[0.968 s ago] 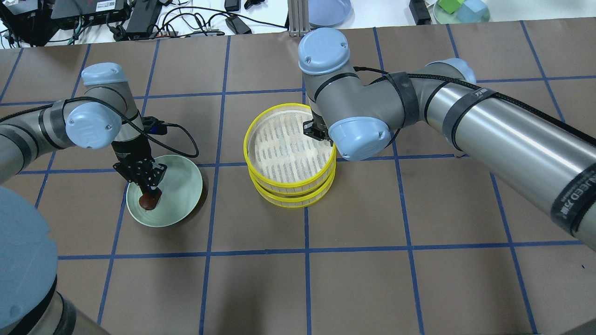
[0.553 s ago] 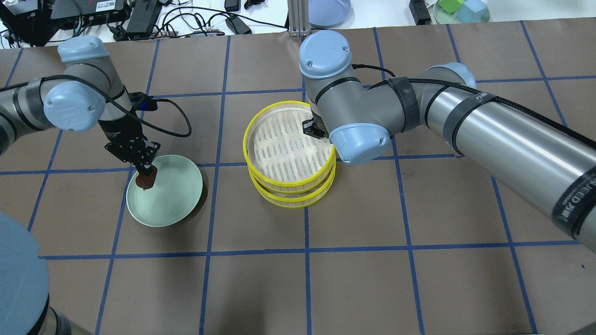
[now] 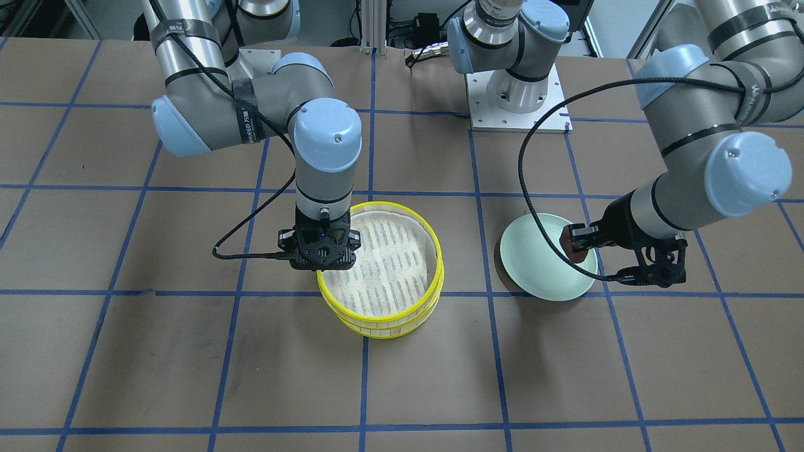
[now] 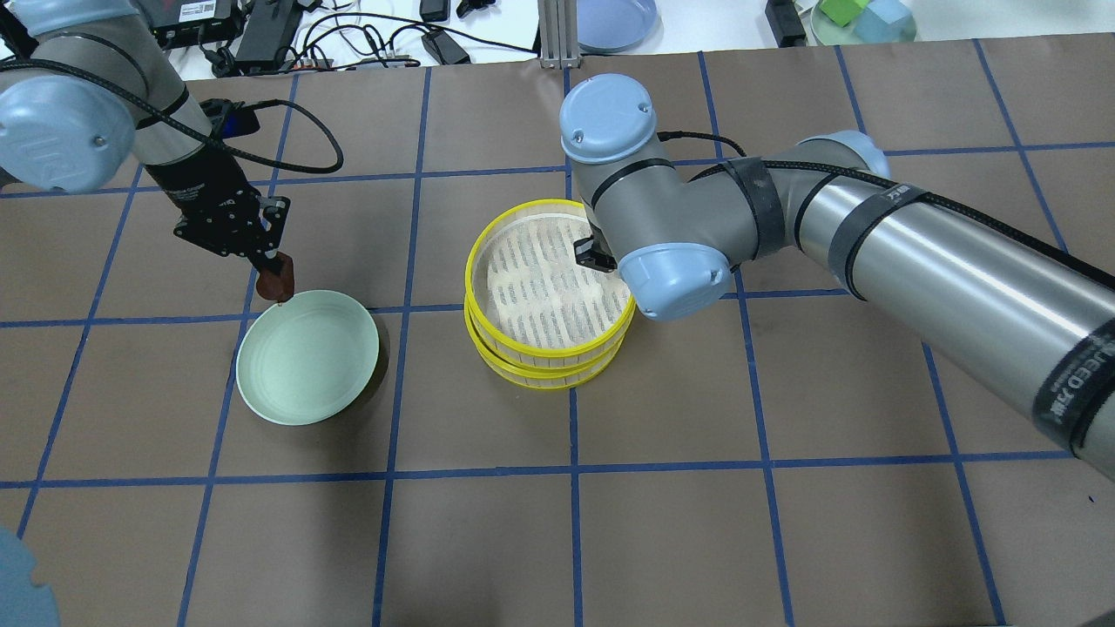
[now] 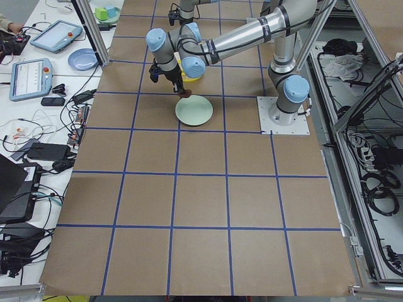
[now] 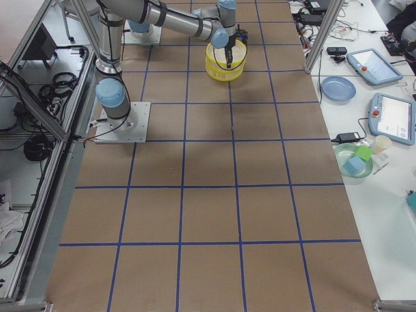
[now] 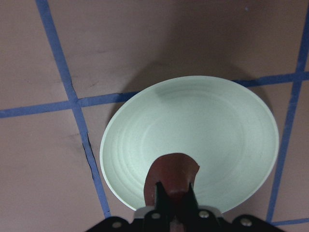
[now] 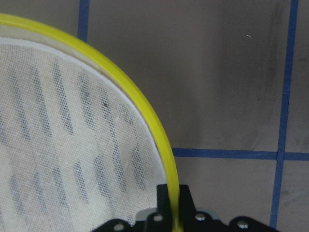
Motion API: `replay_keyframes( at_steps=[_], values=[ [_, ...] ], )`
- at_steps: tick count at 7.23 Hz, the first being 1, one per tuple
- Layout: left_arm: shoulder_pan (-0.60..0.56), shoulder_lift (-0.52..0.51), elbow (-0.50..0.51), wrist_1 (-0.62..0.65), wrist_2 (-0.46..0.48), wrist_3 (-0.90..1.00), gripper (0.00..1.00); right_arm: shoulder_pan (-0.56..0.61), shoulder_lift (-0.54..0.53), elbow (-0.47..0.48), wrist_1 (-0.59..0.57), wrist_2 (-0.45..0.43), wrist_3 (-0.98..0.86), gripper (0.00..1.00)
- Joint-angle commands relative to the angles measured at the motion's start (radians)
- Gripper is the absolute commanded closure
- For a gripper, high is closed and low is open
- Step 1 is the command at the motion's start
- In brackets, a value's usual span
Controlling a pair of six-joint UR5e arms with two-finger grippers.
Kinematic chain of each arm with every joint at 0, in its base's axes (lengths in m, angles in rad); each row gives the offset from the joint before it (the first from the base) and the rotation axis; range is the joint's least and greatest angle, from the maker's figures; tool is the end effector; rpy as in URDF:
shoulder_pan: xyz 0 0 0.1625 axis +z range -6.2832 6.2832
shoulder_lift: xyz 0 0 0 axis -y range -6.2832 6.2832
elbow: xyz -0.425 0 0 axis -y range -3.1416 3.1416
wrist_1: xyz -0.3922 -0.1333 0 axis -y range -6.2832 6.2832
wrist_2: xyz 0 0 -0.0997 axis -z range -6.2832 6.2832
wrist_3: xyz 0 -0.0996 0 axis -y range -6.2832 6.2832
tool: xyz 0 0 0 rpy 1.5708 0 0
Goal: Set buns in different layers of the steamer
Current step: 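Lift the brown bun and carry it over the steamer top tier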
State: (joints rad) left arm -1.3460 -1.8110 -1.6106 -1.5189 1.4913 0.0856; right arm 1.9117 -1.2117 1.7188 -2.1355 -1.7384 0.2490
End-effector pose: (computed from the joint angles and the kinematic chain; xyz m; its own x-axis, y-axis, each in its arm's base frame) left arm -0.0145 -0.5703 0.3476 -0.9828 -0.1576 0.0964 -0.1336 0.9666 0.2187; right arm 0.3097 -0.5240 0.2776 -0.9860 -0.0788 0.1472 -0.0937 0.9909 -0.0968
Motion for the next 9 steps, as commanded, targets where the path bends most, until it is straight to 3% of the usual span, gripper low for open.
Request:
replay_keyframes(
  at_steps=[1, 5, 9],
  values=[
    [-0.034, 0.056, 0.003, -0.001, -0.139, -0.186, 1.0, 0.018, -0.012, -0.004, -0.009, -0.003, 0.001, 1.0],
    [-0.152, 0.045, -0.003, 0.074, -0.374, -0.508, 1.0, 0.041, -0.002, -0.004, -0.01, -0.042, 0.006, 1.0],
    [-0.185, -0.025, -0.058, 0.172, -0.531, -0.581, 1.0, 0.026, 0.007, -0.005, -0.017, -0.038, -0.014, 1.0]
  ],
)
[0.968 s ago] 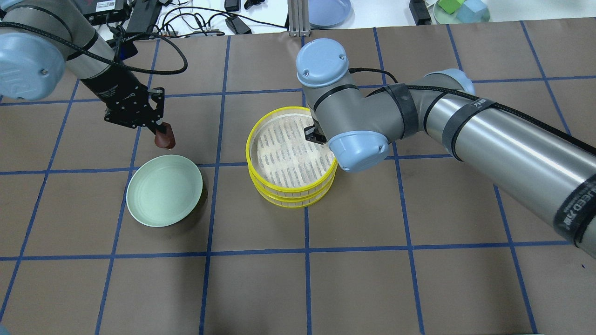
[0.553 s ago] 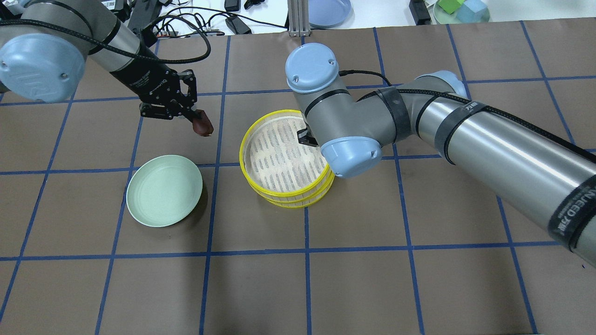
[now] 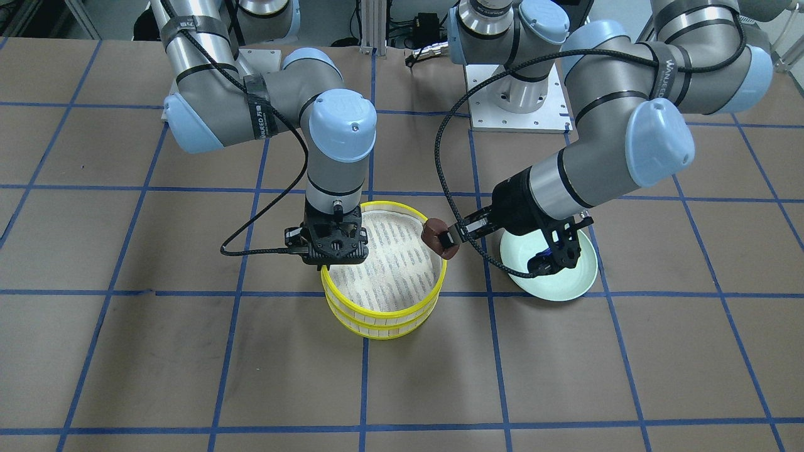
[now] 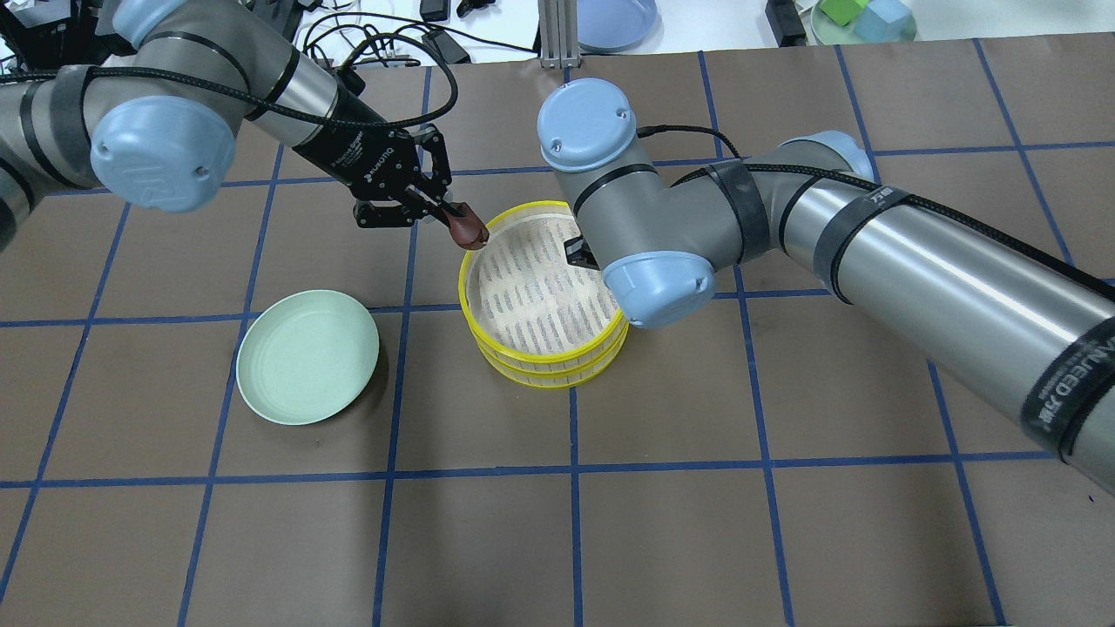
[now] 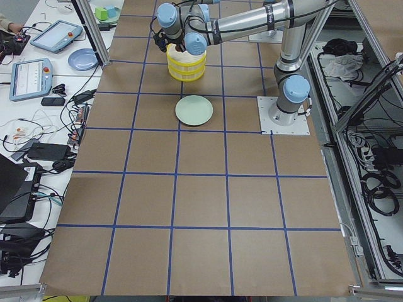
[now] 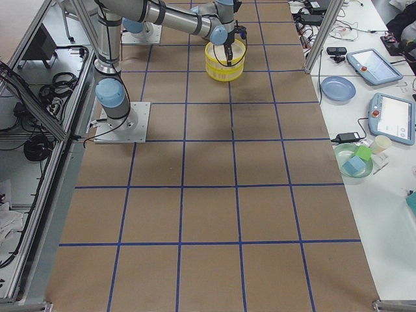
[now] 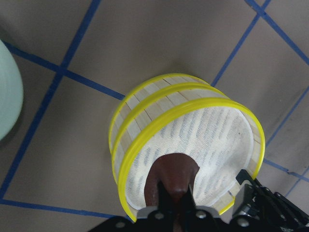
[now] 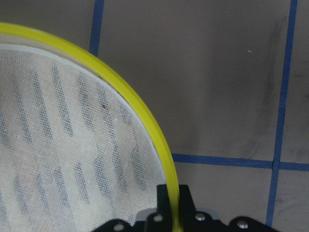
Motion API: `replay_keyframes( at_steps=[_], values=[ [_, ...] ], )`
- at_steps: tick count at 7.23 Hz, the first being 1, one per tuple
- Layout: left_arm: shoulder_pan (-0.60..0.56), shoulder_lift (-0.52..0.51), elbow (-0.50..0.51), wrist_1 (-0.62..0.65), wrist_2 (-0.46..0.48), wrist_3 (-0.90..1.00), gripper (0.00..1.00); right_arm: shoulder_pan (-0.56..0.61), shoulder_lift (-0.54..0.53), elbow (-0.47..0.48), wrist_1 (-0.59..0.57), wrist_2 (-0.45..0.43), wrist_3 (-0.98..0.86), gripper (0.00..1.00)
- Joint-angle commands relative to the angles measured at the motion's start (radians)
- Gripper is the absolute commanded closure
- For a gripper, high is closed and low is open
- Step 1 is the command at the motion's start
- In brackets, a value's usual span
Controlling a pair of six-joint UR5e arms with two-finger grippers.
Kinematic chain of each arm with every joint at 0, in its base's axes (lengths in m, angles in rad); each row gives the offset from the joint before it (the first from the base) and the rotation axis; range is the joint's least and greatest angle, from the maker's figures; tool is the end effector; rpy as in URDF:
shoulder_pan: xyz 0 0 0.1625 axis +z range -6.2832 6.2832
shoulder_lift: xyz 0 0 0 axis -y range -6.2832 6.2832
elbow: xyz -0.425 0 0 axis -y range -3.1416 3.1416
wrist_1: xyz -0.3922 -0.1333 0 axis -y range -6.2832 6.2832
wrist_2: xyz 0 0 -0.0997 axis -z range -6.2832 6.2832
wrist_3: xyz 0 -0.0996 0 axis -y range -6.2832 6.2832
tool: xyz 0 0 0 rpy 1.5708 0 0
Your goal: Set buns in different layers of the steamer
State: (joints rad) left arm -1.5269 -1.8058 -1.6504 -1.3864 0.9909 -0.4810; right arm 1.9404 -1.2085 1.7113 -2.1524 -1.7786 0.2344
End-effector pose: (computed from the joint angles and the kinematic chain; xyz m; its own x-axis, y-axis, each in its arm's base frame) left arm -0.1631 -0.5677 0.3589 -0.7180 -0.5539 0.4216 -0.4238 0.8283 0.3665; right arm 0.3224 -0.5200 0.2816 -0.9768 -0.1132 0.1818 -0.1370 0.9827 -0.1243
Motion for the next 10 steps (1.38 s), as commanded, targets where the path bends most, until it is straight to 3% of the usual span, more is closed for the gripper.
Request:
replay_keyframes(
  at_steps=[1, 2, 3, 4, 5, 6, 7, 9, 10],
  values=[
    [-0.028, -0.05, -0.025, 0.074, -0.043, -0.039, 1.0, -0.003, 0.006, 0.005, 0.006, 0.001, 0.002, 1.0],
    [-0.045, -0.076, -0.026, 0.084, -0.037, -0.042, 1.0, -0.003, 0.006, 0.004, 0.017, -0.007, -0.016, 0.27],
    [-0.05, -0.096, -0.026, 0.087, -0.037, -0.044, 1.0, -0.008, -0.009, -0.005, 0.006, -0.008, -0.092, 0.0],
    [-0.062, -0.107, -0.032, 0.084, -0.031, -0.045, 0.46, -0.041, -0.066, -0.034, 0.023, -0.001, -0.104, 0.0],
    [-0.084, -0.107, -0.037, 0.086, -0.031, -0.123, 0.09, -0.11, -0.15, -0.045, 0.11, 0.025, -0.137, 0.0],
    [-0.096, -0.1, -0.029, 0.096, -0.028, -0.173, 0.0, -0.168, -0.246, -0.073, 0.217, 0.11, -0.17, 0.0],
    [-0.094, -0.081, -0.022, 0.098, 0.004, -0.171, 0.0, -0.211, -0.319, -0.116, 0.362, 0.138, -0.17, 0.0],
    [-0.081, -0.049, 0.058, 0.078, 0.217, -0.093, 0.01, -0.248, -0.399, -0.238, 0.628, 0.139, -0.171, 0.0],
    [-0.072, -0.025, 0.095, 0.031, 0.303, -0.006, 0.01, -0.245, -0.41, -0.231, 0.694, 0.143, -0.171, 0.0]
  ],
)
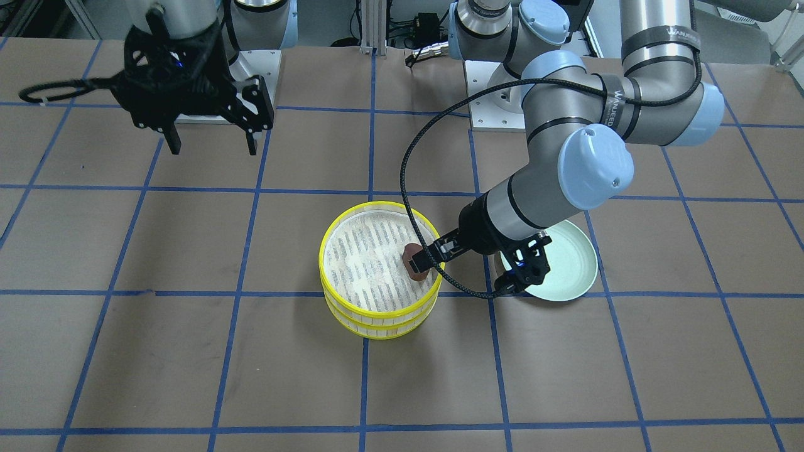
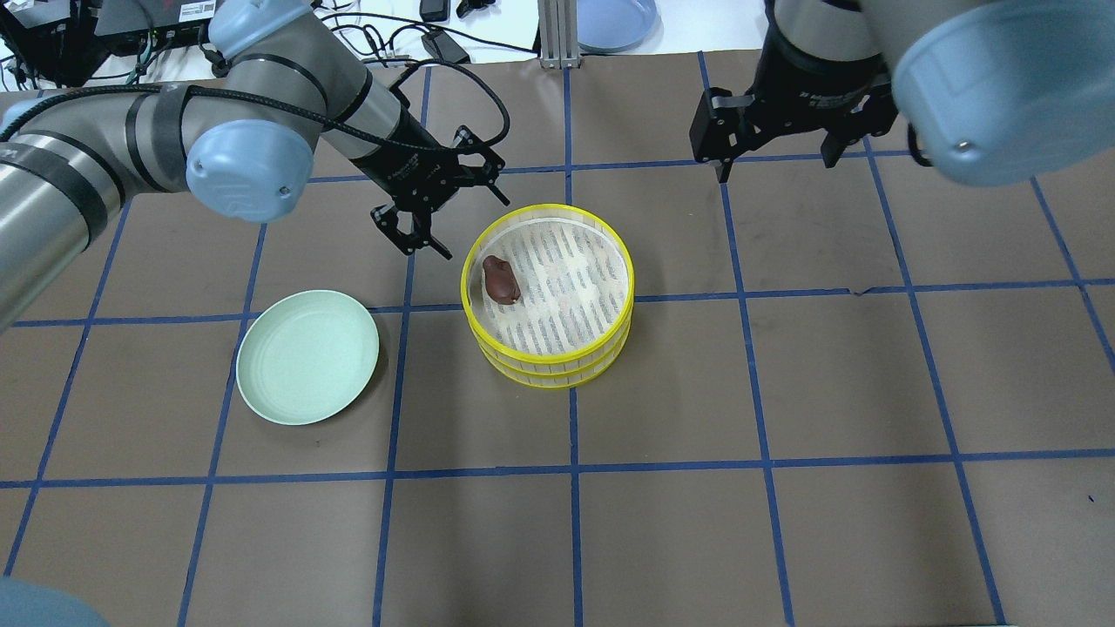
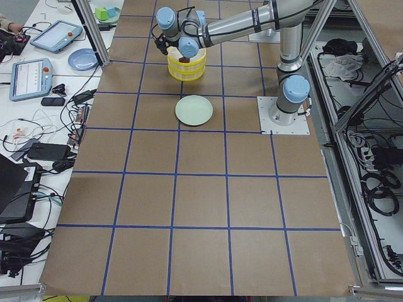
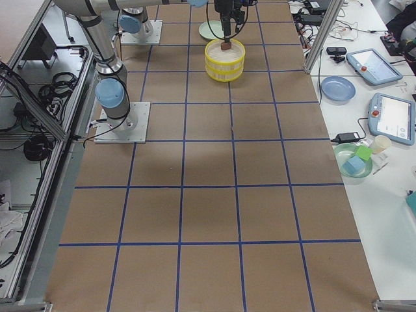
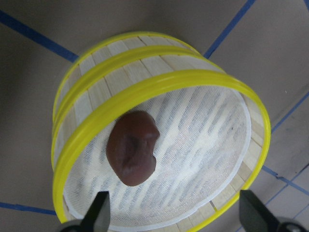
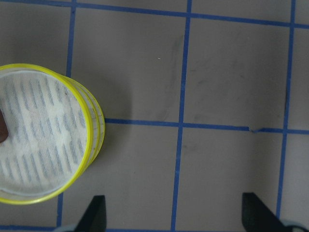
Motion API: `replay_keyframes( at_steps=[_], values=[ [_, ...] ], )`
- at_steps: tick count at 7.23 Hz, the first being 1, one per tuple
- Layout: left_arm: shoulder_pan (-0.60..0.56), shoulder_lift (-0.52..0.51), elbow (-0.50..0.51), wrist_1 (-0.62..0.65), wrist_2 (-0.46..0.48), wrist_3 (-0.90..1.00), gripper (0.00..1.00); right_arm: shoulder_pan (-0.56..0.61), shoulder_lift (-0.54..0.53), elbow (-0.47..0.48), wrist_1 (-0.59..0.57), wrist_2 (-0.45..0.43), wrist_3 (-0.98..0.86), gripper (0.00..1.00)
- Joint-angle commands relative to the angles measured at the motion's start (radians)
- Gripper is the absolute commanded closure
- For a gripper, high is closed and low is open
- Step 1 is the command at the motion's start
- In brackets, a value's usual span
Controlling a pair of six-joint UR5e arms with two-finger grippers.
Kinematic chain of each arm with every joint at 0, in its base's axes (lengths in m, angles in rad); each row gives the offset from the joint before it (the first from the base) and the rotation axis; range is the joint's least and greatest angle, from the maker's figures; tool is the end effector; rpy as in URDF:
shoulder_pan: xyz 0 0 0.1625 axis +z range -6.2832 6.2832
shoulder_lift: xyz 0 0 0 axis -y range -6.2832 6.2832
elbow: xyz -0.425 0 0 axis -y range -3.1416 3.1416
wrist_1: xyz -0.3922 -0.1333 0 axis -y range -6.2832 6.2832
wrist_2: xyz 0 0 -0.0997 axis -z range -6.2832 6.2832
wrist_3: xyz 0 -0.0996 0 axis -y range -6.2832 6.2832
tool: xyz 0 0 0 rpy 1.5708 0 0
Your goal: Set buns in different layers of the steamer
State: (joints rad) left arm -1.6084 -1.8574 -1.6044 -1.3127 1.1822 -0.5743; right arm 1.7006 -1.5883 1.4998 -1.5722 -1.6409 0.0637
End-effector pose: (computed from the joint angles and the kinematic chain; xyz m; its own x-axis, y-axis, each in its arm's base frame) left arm -0.1930 -0.5794 0.3485 -0.7976 -0.5323 0.2838 -0.4714 0.8435 0.2575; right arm 0.1889 -0.4710 0.5321 -0.9962 -0.0598 0.0639 -0.0656 0.9934 -0.0940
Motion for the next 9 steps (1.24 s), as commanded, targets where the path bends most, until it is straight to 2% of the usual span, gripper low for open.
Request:
replay_keyframes(
  at_steps=[1, 2, 4, 5, 7, 8, 9],
  values=[
    [0.027, 0.055, 0.057, -0.116, 0.254, 0.278, 0.0, -0.004, -0.03, -0.02, 0.113, 0.004, -0.001, 0.0],
    [0.059, 0.085, 0.058, -0.155, 0.289, 0.421, 0.0, -0.004, -0.03, -0.02, 0.098, 0.003, 0.001, 0.0],
    [0.102, 0.151, 0.058, -0.161, 0.481, 0.689, 0.0, -0.002, -0.03, -0.018, 0.041, 0.006, 0.007, 0.0],
    [0.107, 0.191, 0.06, -0.189, 0.543, 0.749, 0.0, -0.002, -0.03, -0.018, 0.041, 0.006, 0.008, 0.0],
    [0.098, 0.285, 0.06, -0.267, 0.521, 0.746, 0.0, -0.002, -0.03, -0.018, 0.044, 0.006, 0.005, 0.0],
    [0.099, 0.322, 0.06, -0.278, 0.461, 0.737, 0.0, -0.002, -0.03, -0.018, 0.044, 0.004, 0.004, 0.0],
    [0.099, 0.34, 0.06, -0.283, 0.452, 0.737, 0.0, -0.002, -0.03, -0.018, 0.046, 0.006, 0.004, 0.0]
  ],
)
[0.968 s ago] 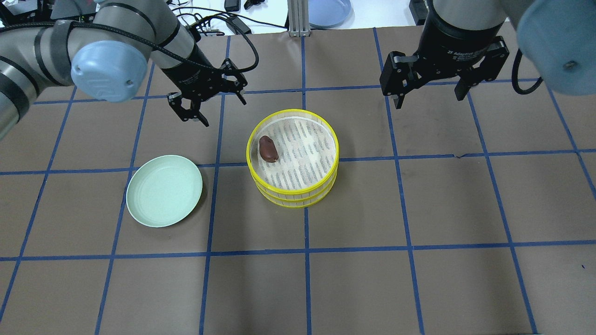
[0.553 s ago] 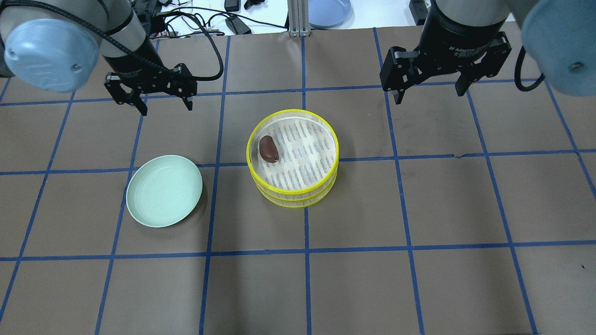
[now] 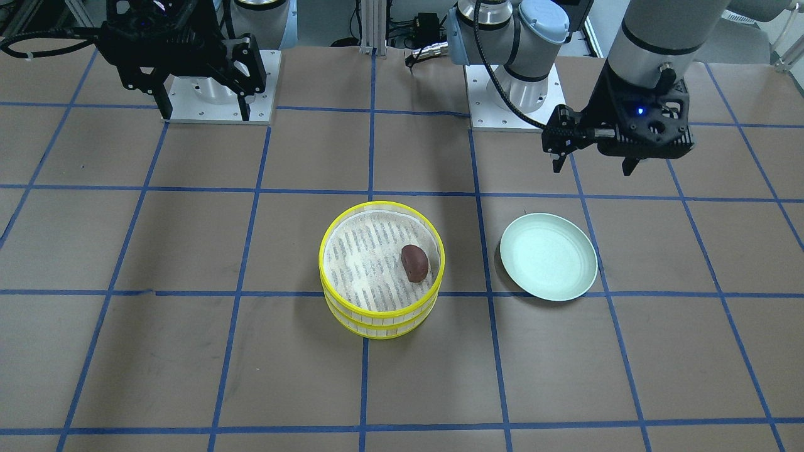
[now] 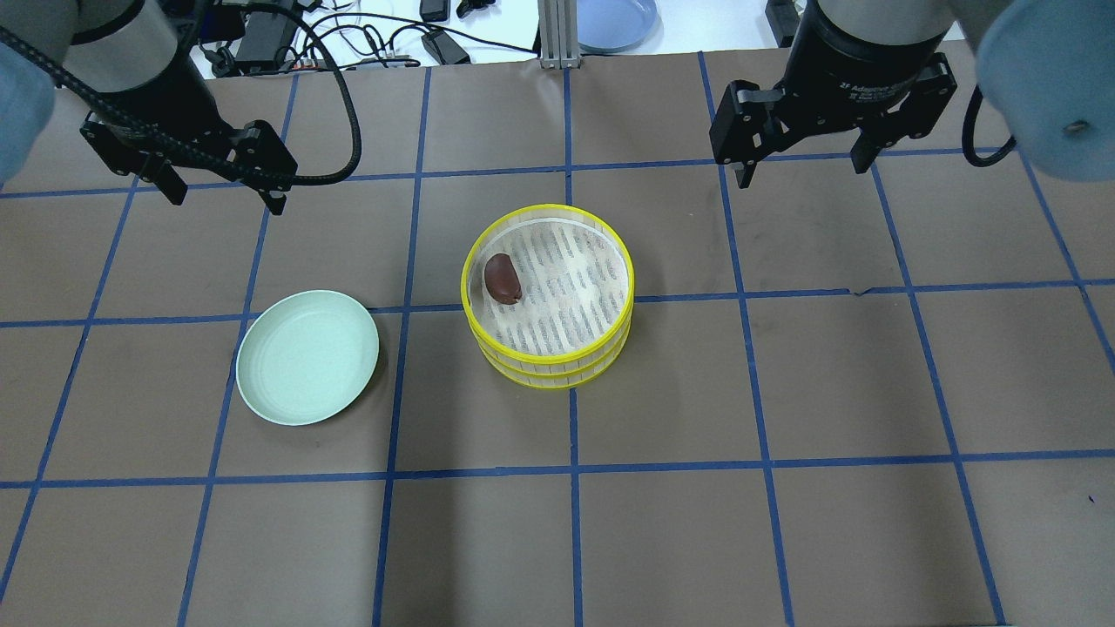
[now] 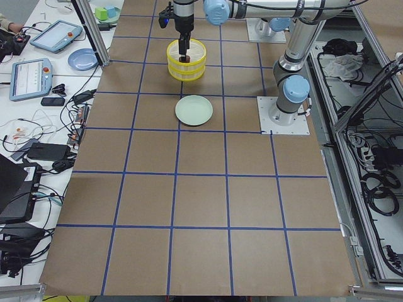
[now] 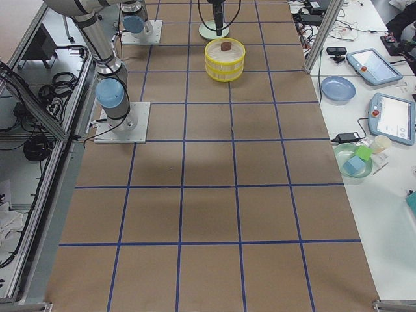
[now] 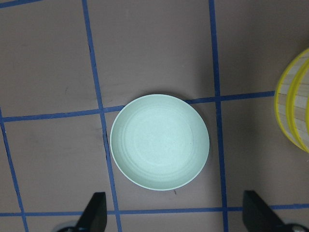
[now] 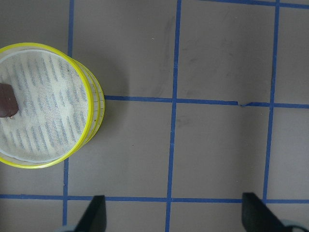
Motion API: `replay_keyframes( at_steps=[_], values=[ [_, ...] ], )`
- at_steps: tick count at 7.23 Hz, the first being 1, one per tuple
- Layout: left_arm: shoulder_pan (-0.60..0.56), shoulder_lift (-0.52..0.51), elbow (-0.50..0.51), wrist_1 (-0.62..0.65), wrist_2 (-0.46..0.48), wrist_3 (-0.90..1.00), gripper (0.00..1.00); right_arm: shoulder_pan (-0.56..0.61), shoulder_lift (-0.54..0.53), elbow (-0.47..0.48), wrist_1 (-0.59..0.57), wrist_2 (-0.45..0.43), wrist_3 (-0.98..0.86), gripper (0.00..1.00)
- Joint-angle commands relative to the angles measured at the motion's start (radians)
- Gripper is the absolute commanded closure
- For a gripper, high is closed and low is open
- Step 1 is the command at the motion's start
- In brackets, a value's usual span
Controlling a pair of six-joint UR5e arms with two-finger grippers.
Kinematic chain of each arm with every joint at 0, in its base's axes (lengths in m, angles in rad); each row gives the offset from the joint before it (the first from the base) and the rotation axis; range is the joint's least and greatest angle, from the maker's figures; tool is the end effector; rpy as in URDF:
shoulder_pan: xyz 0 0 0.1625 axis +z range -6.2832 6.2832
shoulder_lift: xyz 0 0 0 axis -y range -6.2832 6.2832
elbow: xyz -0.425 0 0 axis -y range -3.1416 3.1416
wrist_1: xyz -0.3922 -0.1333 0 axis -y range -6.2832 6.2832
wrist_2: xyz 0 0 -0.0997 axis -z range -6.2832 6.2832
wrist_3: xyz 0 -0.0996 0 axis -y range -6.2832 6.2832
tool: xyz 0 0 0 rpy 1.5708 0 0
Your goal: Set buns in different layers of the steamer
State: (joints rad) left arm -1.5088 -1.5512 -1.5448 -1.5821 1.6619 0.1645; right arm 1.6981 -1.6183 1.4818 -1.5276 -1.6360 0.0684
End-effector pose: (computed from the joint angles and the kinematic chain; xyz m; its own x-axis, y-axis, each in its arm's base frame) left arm -0.0939 -0.4933 0.5096 -0.9905 0.0994 -0.0953 0.1017 0.9946 -0.0189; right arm 0.1863 -0.4569 0.5507 -0.9969 -0.0529 0.0584 -0.0584 0.9935 -0.0974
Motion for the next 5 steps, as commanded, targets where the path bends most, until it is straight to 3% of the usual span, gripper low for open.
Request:
replay_keyframes(
  at_steps=[1, 5],
  values=[
    [0.001, 0.042, -0.001, -0.013, -0.03, 0.003, 0.0, 0.0, 0.0, 0.0, 0.0, 0.001, -0.002, 0.0],
    [0.004, 0.046, -0.008, -0.013, -0.056, 0.012, 0.0, 0.0, 0.0, 0.0, 0.001, -0.001, -0.002, 0.0]
  ],
)
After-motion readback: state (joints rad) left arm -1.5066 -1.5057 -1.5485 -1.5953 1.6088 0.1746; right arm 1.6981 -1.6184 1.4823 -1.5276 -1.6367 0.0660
